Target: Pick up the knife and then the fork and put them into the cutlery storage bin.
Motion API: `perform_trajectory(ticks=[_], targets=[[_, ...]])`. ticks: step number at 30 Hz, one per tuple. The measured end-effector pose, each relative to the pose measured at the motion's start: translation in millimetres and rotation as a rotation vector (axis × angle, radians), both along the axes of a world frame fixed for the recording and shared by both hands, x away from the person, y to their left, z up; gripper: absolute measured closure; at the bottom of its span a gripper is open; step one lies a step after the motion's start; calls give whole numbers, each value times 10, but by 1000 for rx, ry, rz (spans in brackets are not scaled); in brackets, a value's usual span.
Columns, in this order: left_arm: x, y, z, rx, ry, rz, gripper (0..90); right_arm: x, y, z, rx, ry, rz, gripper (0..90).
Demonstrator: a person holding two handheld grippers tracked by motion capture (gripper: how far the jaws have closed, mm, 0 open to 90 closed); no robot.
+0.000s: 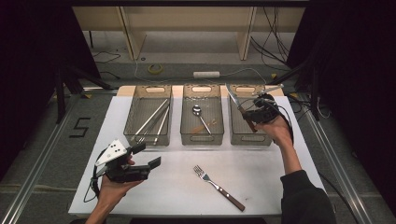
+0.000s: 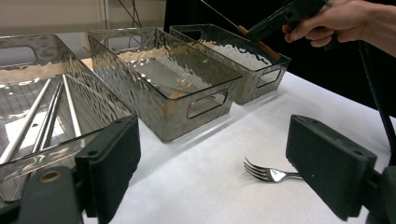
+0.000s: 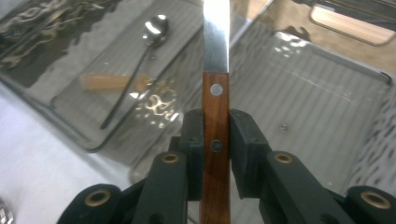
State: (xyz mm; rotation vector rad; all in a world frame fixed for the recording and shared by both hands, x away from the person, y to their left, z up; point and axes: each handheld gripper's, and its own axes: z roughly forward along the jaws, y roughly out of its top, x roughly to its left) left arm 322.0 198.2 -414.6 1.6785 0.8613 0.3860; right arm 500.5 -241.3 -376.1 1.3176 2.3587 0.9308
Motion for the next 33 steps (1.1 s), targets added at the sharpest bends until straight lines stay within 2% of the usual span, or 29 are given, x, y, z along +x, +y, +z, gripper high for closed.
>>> perform_trajectory(ticks=[11, 33], targets=[[-2, 0, 0, 4, 1, -1, 174, 98, -8, -85, -11, 32, -82, 770], [-4, -3, 0, 1, 0, -1, 174, 169, 7, -249, -25, 72, -142, 770]])
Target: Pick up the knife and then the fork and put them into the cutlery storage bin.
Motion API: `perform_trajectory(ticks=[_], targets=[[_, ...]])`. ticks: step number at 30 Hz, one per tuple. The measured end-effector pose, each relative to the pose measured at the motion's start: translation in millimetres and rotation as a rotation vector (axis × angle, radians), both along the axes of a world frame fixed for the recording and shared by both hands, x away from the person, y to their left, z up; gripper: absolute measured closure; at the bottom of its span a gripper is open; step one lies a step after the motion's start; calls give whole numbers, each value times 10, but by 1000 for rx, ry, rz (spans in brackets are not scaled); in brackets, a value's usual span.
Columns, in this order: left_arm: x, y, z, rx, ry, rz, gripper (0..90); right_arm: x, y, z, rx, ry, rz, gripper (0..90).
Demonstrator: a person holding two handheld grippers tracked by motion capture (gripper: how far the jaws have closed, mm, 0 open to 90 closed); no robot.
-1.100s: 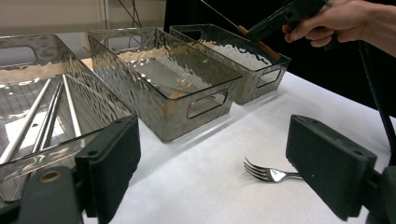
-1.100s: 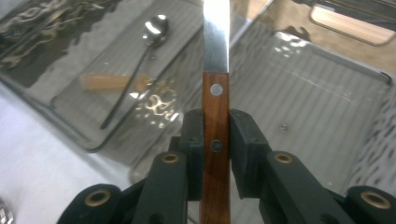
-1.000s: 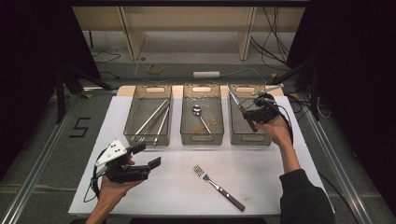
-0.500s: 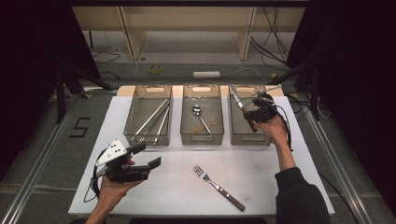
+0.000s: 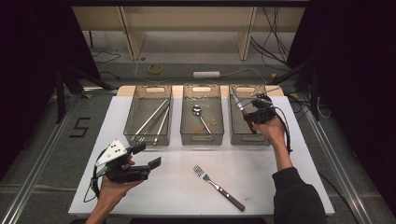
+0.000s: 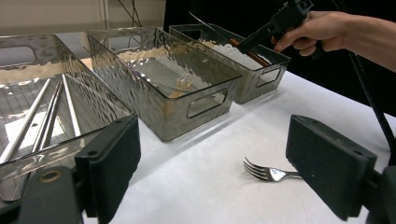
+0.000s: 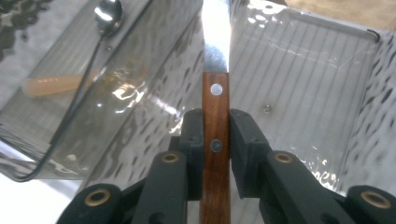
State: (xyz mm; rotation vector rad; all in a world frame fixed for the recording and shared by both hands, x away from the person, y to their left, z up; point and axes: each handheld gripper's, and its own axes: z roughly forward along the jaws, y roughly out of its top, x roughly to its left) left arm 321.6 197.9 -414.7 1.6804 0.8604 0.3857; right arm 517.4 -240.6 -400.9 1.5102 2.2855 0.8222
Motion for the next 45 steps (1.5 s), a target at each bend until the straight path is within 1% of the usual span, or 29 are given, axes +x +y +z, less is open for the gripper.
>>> perform_trajectory(ticks=[6, 11, 13, 14, 15, 17, 18, 22, 24, 28, 29, 30, 31, 33, 40, 41, 42, 44, 45], targets=[[2, 0, -1, 2, 1, -1, 174, 11, -28, -61, 2, 14, -22, 769], [2, -1, -1, 3, 0, -2, 174, 21, -25, -83, -1, 22, -33, 767], [2, 0, -1, 3, 1, -1, 174, 27, -18, -90, 16, 37, -38, 754], [3, 1, -1, 3, 1, 0, 174, 33, -14, -94, 22, 45, -38, 704], [2, 1, -2, 3, 1, 0, 174, 34, -12, -91, 32, 41, -41, 670], [3, 1, -2, 2, 1, 0, 174, 27, -16, -68, 57, 27, -30, 634], [2, 1, -2, 3, 1, 0, 174, 18, -10, -53, 61, 27, -28, 608], [1, 1, -1, 2, 1, 1, 174, -43, 15, 4, 45, -1, 4, 551], [2, 2, -1, 5, -1, -1, 174, -98, 37, 37, 45, -7, 32, 527], [3, 3, -2, 4, 0, 1, 174, -276, 86, 112, 48, -34, 111, 469], [3, 3, -2, 6, 0, 0, 174, -334, 95, 129, 50, -40, 126, 459], [3, 3, -2, 6, 0, 0, 174, -334, 95, 129, 50, -40, 126, 459], [2, 0, -1, 7, 0, 0, 174, -446, 108, 152, 60, -49, 161, 438], [0, -3, -2, 8, 0, 0, 174, -553, 118, 161, 66, -50, 182, 418], [-1, 5, -4, 6, 2, 4, 174, -916, 185, 154, 67, -79, 248, 393], [-1, 6, -5, 6, 2, 4, 174, -916, 185, 154, 67, -79, 248, 393], [-2, 5, -6, 7, 2, 4, 174, -1016, 214, 135, 73, -82, 270, 388], [-5, 8, -5, 6, 1, 5, 174, -1096, 240, 98, 79, -74, 283, 386], [-8, 10, -4, 6, -1, 6, 174, -1133, 253, 79, 74, -66, 292, 385]])
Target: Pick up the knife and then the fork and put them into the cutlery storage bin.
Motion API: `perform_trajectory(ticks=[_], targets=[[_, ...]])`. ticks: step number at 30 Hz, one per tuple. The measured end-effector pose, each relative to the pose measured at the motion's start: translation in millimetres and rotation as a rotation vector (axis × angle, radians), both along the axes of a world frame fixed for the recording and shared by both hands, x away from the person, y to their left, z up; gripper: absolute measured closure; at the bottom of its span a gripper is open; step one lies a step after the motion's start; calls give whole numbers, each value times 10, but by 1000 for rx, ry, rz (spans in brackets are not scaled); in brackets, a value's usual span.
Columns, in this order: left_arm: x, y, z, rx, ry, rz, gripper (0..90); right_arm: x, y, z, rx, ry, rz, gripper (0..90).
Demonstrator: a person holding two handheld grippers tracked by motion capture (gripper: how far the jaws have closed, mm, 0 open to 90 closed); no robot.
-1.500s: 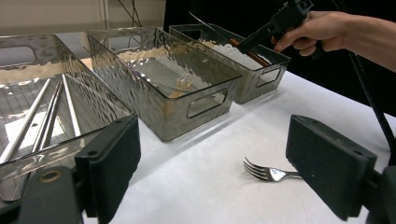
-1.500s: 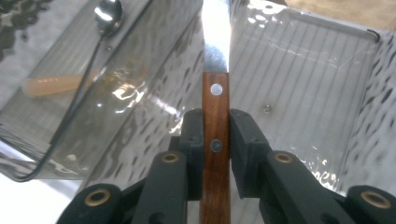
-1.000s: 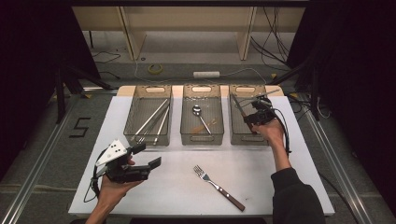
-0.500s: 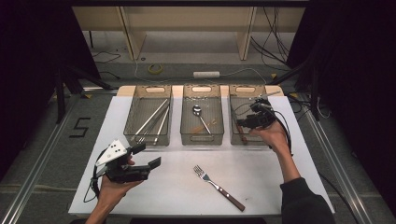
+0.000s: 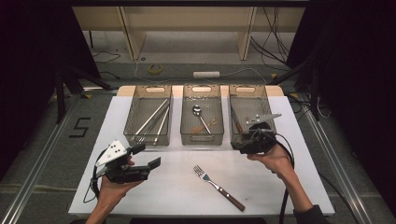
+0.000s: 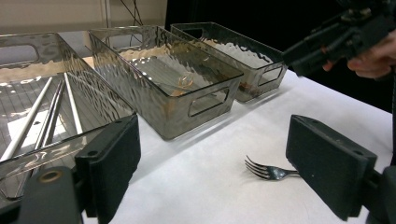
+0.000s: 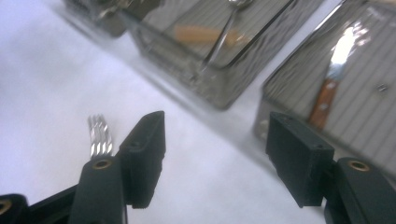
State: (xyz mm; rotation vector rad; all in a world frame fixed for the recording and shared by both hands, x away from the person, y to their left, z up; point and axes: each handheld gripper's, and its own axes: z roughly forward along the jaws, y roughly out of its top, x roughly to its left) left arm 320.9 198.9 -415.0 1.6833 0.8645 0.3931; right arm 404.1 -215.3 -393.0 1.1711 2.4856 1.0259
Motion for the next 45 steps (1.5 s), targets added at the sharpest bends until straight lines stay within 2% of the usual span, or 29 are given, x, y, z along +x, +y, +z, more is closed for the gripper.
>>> perform_trajectory(ticks=[7, 10, 11, 15, 20, 25, 30, 38, 43, 45], targets=[[-8, 4, 3, 0, -2, -3, 174, -263, 133, -130, -27, 38, 67, 371], [-10, 8, 2, 0, -1, -3, 174, -326, 175, -175, -49, 50, 88, 367], [-10, 9, 3, -1, -3, -2, 174, -393, 216, -214, -65, 64, 103, 367], [-13, 5, 1, 1, -2, -3, 173, -471, 254, -247, -75, 75, 120, 370], [-14, 7, 2, 1, -2, -3, 173, -620, 337, -335, -124, 91, 160, 395], [-15, 8, 2, 0, -3, -3, 174, -691, 371, -414, -152, 138, 202, 430], [-14, 3, 2, 0, -2, -3, 174, -747, 413, -442, -177, 166, 233, 455], [-19, 3, 3, 4, -6, -6, 174, -798, 466, -505, -222, 190, 268, 494], [-18, 0, 2, 4, -3, -8, 174, -812, 508, -581, -273, 206, 299, 495], [-15, 0, 3, 2, -1, -8, 174, -811, 512, -587, -277, 205, 300, 504]])
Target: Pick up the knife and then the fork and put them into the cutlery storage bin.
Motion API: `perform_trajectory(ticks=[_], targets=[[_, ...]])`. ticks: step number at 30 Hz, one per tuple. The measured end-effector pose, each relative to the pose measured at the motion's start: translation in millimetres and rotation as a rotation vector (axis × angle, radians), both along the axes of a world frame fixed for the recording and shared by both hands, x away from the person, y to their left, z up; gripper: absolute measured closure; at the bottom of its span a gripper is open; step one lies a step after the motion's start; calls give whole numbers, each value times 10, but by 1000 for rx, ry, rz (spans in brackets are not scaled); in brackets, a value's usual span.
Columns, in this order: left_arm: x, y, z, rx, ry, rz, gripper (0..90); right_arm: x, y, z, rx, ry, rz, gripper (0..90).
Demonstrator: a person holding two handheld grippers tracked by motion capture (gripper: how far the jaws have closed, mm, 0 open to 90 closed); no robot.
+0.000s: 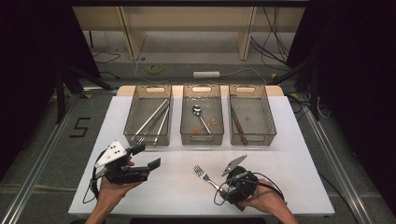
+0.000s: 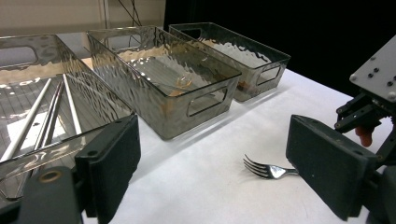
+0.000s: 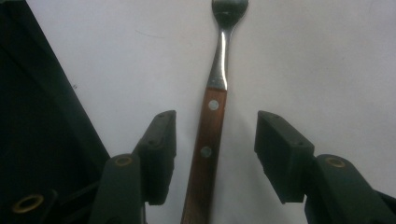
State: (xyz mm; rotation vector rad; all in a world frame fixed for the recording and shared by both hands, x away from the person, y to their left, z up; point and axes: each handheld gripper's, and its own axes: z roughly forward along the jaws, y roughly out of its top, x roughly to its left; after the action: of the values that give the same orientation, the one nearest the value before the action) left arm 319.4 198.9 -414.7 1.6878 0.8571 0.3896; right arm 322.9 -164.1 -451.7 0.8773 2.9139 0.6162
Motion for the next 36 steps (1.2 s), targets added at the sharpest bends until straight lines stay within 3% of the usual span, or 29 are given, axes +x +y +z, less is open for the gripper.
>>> perform_trajectory(ticks=[15, 36], targets=[[-1, -2, -2, 3, -3, -2, 174, -1, 48, -76, -45, 5, 20, 611], [1, -10, -6, -1, -1, -2, 174, -23, 69, -99, -83, -31, 66, 712]])
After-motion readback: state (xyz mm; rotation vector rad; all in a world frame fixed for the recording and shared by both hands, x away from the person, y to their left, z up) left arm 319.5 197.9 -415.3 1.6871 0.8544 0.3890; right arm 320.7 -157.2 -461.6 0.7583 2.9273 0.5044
